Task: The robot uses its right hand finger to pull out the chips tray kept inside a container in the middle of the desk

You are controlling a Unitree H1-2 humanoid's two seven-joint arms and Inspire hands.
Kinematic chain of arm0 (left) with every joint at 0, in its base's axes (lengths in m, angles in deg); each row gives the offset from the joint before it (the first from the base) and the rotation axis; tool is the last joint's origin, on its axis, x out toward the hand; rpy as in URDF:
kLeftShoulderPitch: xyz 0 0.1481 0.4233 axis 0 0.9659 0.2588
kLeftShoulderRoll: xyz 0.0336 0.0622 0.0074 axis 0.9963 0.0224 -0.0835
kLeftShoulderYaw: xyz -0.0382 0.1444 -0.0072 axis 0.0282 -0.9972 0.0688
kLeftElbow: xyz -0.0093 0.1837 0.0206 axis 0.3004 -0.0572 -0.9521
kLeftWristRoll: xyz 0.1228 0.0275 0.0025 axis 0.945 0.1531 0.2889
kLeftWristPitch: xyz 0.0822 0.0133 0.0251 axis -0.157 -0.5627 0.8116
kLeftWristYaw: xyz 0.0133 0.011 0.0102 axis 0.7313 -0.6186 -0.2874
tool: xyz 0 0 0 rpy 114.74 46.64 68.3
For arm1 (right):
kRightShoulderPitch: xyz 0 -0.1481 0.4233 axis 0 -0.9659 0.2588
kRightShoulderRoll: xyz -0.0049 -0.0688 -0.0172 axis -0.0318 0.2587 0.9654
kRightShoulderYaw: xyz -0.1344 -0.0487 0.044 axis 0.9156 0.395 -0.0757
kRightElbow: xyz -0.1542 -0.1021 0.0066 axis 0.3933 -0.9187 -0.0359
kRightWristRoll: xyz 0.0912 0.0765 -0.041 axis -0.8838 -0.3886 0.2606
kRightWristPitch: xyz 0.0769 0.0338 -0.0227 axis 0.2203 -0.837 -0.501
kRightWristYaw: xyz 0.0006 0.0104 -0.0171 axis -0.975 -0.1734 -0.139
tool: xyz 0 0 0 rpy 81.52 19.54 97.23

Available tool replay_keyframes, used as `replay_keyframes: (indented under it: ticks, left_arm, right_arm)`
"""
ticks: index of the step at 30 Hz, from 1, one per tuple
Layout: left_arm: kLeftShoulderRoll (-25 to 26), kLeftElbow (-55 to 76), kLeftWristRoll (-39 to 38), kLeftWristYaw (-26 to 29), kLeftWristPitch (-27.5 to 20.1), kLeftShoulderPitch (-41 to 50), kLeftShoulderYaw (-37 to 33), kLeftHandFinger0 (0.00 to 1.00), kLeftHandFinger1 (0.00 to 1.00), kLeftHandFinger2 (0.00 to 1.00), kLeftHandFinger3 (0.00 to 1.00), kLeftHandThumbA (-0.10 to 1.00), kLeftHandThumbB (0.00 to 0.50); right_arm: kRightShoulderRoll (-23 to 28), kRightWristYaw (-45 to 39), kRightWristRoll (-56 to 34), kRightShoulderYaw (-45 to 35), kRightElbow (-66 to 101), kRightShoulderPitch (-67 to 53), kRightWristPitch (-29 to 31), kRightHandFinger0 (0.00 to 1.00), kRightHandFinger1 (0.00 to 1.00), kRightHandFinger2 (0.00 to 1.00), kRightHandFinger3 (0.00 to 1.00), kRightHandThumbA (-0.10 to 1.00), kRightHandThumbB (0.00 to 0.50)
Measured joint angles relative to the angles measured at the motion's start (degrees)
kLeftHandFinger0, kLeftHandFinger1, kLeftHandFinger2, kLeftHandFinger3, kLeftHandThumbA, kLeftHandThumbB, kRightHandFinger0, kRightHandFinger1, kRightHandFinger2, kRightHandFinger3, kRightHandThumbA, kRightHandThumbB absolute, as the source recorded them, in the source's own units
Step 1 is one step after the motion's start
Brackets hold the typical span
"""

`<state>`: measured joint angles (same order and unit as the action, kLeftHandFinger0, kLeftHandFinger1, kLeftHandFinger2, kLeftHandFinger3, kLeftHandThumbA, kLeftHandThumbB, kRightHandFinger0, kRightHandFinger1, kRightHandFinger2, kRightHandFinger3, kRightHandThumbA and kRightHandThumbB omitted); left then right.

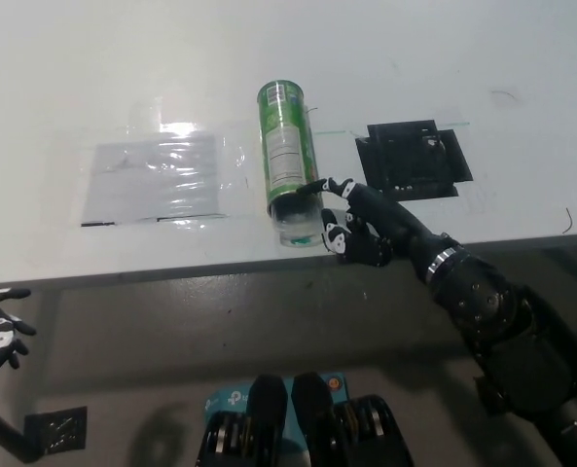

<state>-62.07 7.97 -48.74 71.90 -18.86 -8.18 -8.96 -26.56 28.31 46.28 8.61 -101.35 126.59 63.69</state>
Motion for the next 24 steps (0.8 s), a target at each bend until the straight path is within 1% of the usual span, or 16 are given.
replay_keyframes:
  ticks: [2, 4, 5, 7, 11, 12, 14, 15, 16, 18, 19, 20, 21, 24]
  left_arm:
    - [0.04, 0.00, 0.00, 0.00, 0.03, -0.15, 0.01, 0.26, 0.30, 0.37, 0.63, -0.10, 0.093]
    - [0.10, 0.00, 0.02, 0.00, 0.06, -0.31, -0.02, 0.27, 0.30, 0.37, 0.63, -0.10, 0.095]
    - [0.13, 0.00, 0.02, 0.00, 0.09, -0.42, -0.02, 0.27, 0.30, 0.37, 0.62, -0.10, 0.100]
    - [0.18, 0.00, 0.02, 0.00, 0.12, -0.58, -0.02, 0.28, 0.30, 0.37, 0.62, -0.10, 0.095]
    - [0.19, 0.00, 0.00, -0.02, 0.13, -0.79, -0.02, 0.28, 0.30, 0.37, 0.62, -0.10, 0.095]
    - [0.19, 0.00, 0.00, -0.02, 0.13, -0.80, -0.02, 0.28, 0.31, 0.38, 0.62, -0.10, 0.100]
    - [0.20, 0.00, 0.02, -0.02, 0.15, -0.81, -0.02, 0.28, 0.31, 0.38, 0.62, -0.10, 0.092]
    - [0.20, 0.00, 0.02, -0.02, 0.15, -0.81, -0.02, 0.28, 0.31, 0.38, 0.63, -0.10, 0.085]
    - [0.19, 0.00, 0.02, -0.02, 0.15, -0.81, -0.02, 0.28, 0.31, 0.37, 0.63, -0.10, 0.089]
    - [0.20, 0.01, 0.04, -0.01, 0.16, -0.84, -0.01, 0.28, 0.31, 0.37, 0.63, -0.10, 0.089]
    - [0.19, 0.01, 0.04, -0.01, 0.17, -0.86, -0.02, 0.28, 0.31, 0.37, 0.61, -0.10, 0.091]
    - [0.19, 0.04, 0.04, 0.00, 0.19, -0.89, 0.00, 0.28, 0.31, 0.38, 0.61, -0.10, 0.091]
    - [0.19, 0.13, 0.04, 0.00, 0.25, -0.89, 0.01, 0.28, 0.31, 0.38, 0.62, -0.10, 0.085]
    - [0.20, 0.21, 0.00, 0.00, 0.38, -0.91, 0.12, 0.27, 0.30, 0.37, 0.62, -0.10, 0.086]
  right_arm:
    - [-0.12, 0.09, 0.42, 0.00, 0.01, -0.08, 0.22, 0.00, 0.02, 0.85, 0.82, -0.10, 0.240]
    - [-0.24, 0.35, 1.01, 0.00, 0.01, -0.22, 0.54, 0.00, 0.00, 0.84, 0.82, -0.10, 0.244]
    - [-0.25, 0.49, 1.20, 0.00, 0.01, -0.30, 0.72, 0.00, 0.00, 0.86, 0.84, -0.10, 0.230]
    - [-0.27, 0.57, 1.51, -0.01, 0.11, -0.46, 0.78, 0.00, 0.00, 0.87, 0.85, -0.10, 0.237]
    - [-0.26, 0.61, 2.05, -0.03, 0.32, -0.71, 0.77, 0.00, 0.04, 0.88, 0.86, -0.10, 0.227]
    - [-0.26, 0.61, 2.13, -0.02, 0.38, -0.74, 0.72, 0.02, 0.07, 0.91, 0.89, -0.10, 0.224]
    - [-0.17, 0.40, 2.48, 0.15, 1.36, -1.14, 0.36, 0.00, 0.06, 0.92, 0.88, -0.10, 0.230]
    - [-0.16, 0.32, 2.60, 0.25, 1.58, -1.42, 0.30, 0.00, 0.05, 0.92, 0.88, -0.10, 0.233]
    - [-0.24, 0.32, 2.88, 0.33, 1.99, -1.94, 0.25, 0.00, 0.02, 0.93, 0.89, -0.10, 0.225]
    - [-0.20, 0.11, 3.13, 0.35, 2.66, -2.26, 0.23, 0.00, 0.02, 0.93, 0.89, -0.10, 0.225]
    - [-0.20, -0.35, 3.24, 0.58, 2.78, -2.43, 0.24, 0.00, 0.06, 0.91, 0.89, -0.10, 0.223]
    - [-0.29, -0.69, 3.33, 0.91, 2.86, -2.78, 0.25, 0.00, 0.06, 0.91, 0.89, -0.10, 0.222]
    - [-0.44, -0.92, 3.38, 1.29, 2.96, -3.20, 0.28, 0.00, 0.06, 0.94, 0.91, -0.10, 0.207]
    - [-0.74, -1.74, 3.40, 1.64, 4.15, -4.25, 0.24, 0.00, 0.06, 0.90, 0.90, -0.10, 0.216]
